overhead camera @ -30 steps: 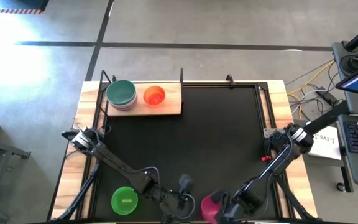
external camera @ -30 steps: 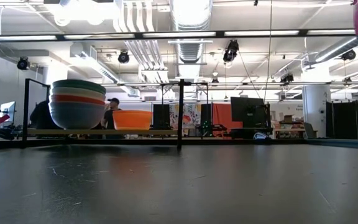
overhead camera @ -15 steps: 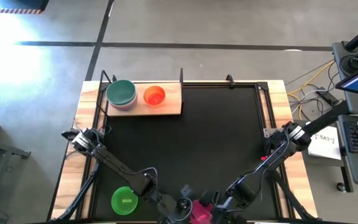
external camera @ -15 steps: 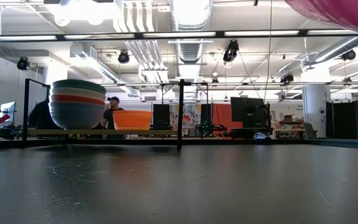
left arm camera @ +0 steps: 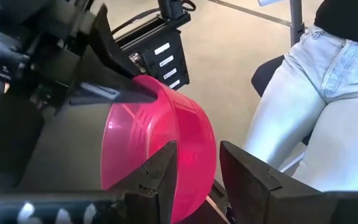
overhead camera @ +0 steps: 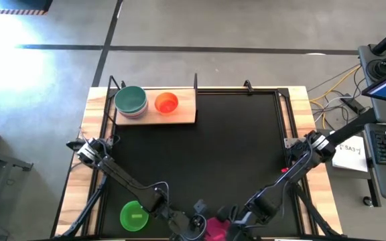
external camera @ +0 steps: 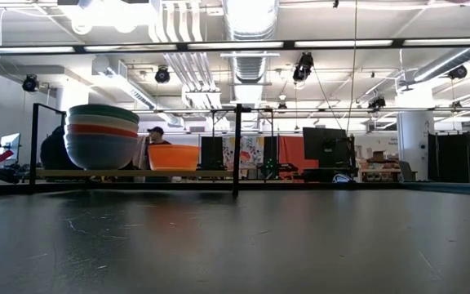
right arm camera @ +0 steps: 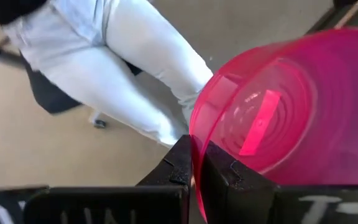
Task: Place and stack bowls onto a shelf
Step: Stack the red bowl on top of the orange bowl on the shelf, then stack the green bowl on top of the red bowl on the shelf
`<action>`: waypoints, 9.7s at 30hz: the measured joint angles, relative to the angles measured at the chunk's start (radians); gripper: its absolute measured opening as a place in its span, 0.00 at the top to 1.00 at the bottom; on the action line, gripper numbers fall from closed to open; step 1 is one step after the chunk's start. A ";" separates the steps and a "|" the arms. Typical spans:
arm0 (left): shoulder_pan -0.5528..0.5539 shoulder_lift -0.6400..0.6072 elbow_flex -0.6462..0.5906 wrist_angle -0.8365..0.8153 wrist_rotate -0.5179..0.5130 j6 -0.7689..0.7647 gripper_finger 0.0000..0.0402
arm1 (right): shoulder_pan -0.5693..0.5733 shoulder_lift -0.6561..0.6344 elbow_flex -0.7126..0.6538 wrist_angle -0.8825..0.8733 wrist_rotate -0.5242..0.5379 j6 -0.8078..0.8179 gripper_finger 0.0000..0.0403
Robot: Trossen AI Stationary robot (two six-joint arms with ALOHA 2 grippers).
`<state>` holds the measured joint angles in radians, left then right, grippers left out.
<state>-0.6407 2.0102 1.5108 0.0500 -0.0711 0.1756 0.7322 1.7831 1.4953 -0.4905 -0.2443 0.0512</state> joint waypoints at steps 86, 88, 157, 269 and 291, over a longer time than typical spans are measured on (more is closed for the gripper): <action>0.104 0.002 0.013 -0.095 0.159 -0.099 1.00 | -0.141 -0.120 0.008 -0.145 -0.175 0.456 0.72; 0.112 0.002 0.013 -0.110 0.167 -0.100 1.00 | -0.162 -0.155 0.008 -0.225 -0.183 0.425 0.67; 1.080 -0.394 -0.294 -0.679 -0.277 -0.289 1.00 | -0.500 -0.471 -0.187 -0.701 0.178 0.001 0.54; -0.074 -0.017 -0.034 -1.154 0.159 -1.684 1.00 | -0.500 -0.471 -0.192 -0.663 0.178 -0.049 0.54; 0.279 -0.147 0.122 -1.405 -0.374 -1.055 1.00 | -0.502 -0.471 -0.194 -0.680 0.178 -0.091 0.54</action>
<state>-0.3612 1.8632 1.6326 -1.3551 -0.4449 -0.8799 0.2301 1.3121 1.3014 -1.1708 -0.0662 -0.0396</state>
